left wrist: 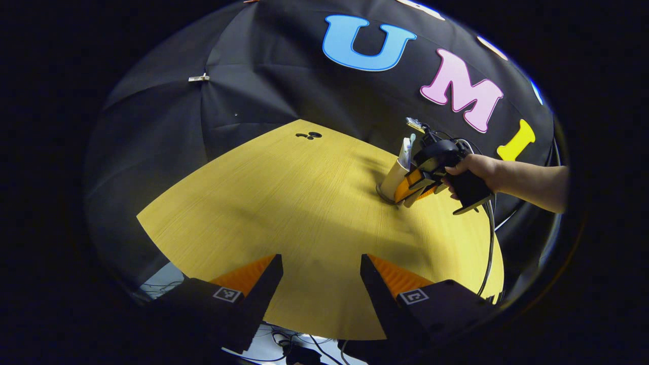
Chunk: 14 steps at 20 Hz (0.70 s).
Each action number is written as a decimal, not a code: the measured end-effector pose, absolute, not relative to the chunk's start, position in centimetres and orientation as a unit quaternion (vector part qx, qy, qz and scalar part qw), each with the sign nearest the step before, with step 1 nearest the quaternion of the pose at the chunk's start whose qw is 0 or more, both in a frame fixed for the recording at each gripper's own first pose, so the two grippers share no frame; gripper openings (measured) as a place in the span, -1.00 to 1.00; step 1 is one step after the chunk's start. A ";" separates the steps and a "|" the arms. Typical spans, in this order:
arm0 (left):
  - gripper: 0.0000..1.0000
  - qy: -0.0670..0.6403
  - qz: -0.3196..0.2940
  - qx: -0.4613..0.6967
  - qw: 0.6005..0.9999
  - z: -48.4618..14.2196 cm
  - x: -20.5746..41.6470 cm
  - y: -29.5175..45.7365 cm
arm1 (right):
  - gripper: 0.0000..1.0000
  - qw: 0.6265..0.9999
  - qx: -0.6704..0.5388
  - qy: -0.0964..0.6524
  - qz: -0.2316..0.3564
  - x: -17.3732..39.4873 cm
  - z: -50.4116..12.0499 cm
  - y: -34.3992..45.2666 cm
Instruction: Put the toothbrush and toothpaste on the desktop into the cup, then pick up the cup and place it on the coaster on the desktop.
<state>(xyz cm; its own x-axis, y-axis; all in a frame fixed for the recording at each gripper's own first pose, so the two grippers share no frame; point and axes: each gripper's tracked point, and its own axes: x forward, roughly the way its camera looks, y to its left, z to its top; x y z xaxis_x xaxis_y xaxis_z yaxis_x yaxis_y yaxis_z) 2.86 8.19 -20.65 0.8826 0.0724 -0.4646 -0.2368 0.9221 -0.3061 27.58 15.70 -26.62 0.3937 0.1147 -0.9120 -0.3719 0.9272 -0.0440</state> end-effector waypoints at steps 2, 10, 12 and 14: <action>0.94 0.227 0.079 -0.180 0.954 -20.2 2.6 8.1 | 0.13 0.834 -0.115 0.518 0.148 27.6 -25.5 16.0; 0.94 0.208 0.053 -0.163 0.963 -17.2 0.8 7.3 | 0.98 0.873 -0.064 0.463 0.142 24.3 -17.7 14.7; 0.94 0.202 0.054 -0.147 0.967 -16.3 0.0 7.4 | 0.98 0.893 -0.051 0.423 0.143 22.8 -14.5 13.9; 0.94 0.194 0.056 -0.136 0.970 -14.9 -0.6 7.5 | 0.98 0.915 -0.043 0.380 0.129 21.2 -11.6 12.4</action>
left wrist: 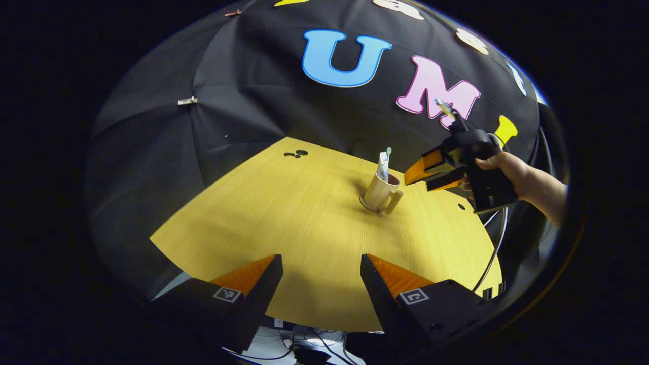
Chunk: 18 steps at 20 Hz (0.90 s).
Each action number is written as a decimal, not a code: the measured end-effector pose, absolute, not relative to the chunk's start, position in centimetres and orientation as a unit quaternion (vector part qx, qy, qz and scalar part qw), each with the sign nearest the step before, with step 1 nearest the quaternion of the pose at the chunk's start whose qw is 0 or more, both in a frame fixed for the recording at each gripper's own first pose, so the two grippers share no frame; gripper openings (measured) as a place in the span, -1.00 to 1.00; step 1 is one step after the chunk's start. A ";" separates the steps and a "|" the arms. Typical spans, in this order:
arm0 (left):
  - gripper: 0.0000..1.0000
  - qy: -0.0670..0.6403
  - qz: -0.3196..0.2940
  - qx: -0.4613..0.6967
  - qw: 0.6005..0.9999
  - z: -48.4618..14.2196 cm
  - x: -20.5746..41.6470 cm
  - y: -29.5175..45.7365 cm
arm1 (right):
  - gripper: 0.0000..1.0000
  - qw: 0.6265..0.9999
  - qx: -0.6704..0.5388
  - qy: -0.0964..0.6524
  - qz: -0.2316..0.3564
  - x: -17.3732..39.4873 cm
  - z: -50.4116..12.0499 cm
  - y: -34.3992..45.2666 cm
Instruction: Put the toothbrush and toothpaste on the desktop into the cup, then pick up the cup and place it on the coaster on the desktop.
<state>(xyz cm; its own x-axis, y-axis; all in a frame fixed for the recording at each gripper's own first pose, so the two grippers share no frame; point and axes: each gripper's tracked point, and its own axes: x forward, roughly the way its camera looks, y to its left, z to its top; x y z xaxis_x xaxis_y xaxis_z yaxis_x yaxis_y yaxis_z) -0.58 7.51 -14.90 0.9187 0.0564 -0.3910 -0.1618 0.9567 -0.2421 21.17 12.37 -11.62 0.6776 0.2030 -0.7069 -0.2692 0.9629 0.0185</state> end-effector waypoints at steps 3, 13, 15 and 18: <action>0.94 0.169 0.044 -0.145 0.974 -11.5 -1.2 6.6 | 0.98 0.943 -0.029 0.318 0.098 17.9 -7.5 9.5; 0.94 0.078 -0.023 -0.068 0.994 -2.4 -2.4 0.6 | 0.97 0.987 0.045 0.152 0.019 2.6 1.0 3.1; 0.94 0.067 -0.033 -0.069 0.995 -1.3 -3.0 -0.4 | 0.96 0.991 0.062 0.116 0.004 -0.4 1.9 2.3; 0.94 0.031 -0.047 -0.085 0.995 0.8 -3.9 -1.7 | 0.96 0.997 0.059 0.056 -0.013 -4.2 3.0 1.6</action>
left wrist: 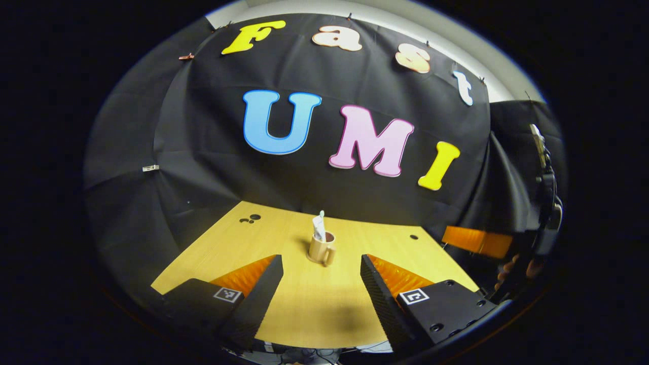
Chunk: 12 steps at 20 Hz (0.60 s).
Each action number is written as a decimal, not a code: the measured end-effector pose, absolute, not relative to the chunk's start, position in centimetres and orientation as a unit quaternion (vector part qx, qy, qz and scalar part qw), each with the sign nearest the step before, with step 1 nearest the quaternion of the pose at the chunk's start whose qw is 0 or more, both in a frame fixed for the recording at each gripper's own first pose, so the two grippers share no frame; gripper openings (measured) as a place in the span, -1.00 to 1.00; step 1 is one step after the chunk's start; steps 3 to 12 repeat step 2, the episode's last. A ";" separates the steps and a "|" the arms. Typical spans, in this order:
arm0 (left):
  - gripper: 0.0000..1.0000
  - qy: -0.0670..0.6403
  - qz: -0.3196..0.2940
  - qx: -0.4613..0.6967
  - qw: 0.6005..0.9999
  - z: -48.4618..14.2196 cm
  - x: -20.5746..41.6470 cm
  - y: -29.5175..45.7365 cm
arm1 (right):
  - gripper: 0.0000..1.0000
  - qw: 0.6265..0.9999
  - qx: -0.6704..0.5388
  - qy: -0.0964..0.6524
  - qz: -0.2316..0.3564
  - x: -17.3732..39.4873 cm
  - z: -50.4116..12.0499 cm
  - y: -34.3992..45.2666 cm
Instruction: Put the toothbrush and toothpaste on the desktop into the cup, then pick up the cup and place it on the coaster on the desktop.
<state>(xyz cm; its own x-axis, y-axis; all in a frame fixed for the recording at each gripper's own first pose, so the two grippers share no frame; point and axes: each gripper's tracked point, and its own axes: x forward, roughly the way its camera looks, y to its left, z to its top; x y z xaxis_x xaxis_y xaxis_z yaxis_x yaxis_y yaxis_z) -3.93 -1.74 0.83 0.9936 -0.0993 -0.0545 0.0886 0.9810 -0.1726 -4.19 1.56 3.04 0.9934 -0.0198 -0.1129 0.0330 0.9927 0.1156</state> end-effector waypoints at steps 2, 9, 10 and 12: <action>0.94 0.007 -0.058 -0.083 0.995 2.0 -5.1 -2.5 | 0.97 0.999 0.026 0.022 -0.027 -5.6 3.2 0.5; 0.94 0.007 -0.058 -0.083 0.995 2.0 -5.1 -2.5 | 0.97 0.999 0.026 0.022 -0.027 -5.6 3.2 0.5; 0.94 0.007 -0.058 -0.083 0.995 2.0 -5.1 -2.5 | 0.97 0.999 0.026 0.022 -0.027 -5.6 3.2 0.5; 0.94 0.007 -0.058 -0.083 0.995 2.0 -5.1 -2.5 | 0.97 0.999 0.026 0.022 -0.027 -5.6 3.2 0.5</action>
